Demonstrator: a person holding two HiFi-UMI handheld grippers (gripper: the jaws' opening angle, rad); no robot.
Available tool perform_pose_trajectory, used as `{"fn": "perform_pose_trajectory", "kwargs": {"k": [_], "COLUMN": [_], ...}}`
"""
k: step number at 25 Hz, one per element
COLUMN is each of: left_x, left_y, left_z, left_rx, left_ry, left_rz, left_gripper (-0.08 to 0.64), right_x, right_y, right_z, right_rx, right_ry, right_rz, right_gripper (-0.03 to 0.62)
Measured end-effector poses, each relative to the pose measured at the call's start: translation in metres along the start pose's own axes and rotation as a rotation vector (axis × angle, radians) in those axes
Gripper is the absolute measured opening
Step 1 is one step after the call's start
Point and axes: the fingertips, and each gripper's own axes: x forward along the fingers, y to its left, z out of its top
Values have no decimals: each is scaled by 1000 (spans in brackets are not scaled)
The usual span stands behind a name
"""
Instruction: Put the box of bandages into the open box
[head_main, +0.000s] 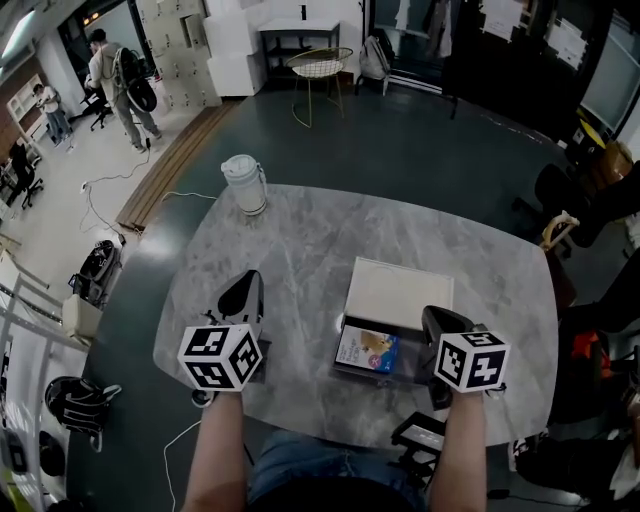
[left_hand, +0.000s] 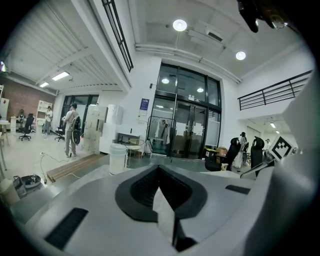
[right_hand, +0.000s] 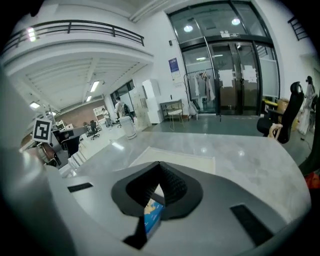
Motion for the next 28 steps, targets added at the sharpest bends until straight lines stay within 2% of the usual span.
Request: {"fn": "perform_pose_trajectory", "kwargs": {"k": [9, 16, 21, 28], "left_x": [-2, -3, -1, 4], "left_y": [-21, -37, -56, -79], "left_z": [33, 51, 57, 58], "left_rx": [25, 41, 83, 83], "left_ry": [-93, -163, -179, -195], "left_rz": [-30, -60, -104, -150], "left_gripper": [11, 11, 11, 11], "right_x": [-36, -75, -104, -135], "right_y": [2, -6, -26, -39], "right_z": [55, 80, 87, 83], "right_rx": [-128, -253, -238, -216], "right_ry": [-251, -470, -564, -643], "right_rz": [-18, -109, -222, -239], "right_gripper": [25, 25, 25, 25]}}
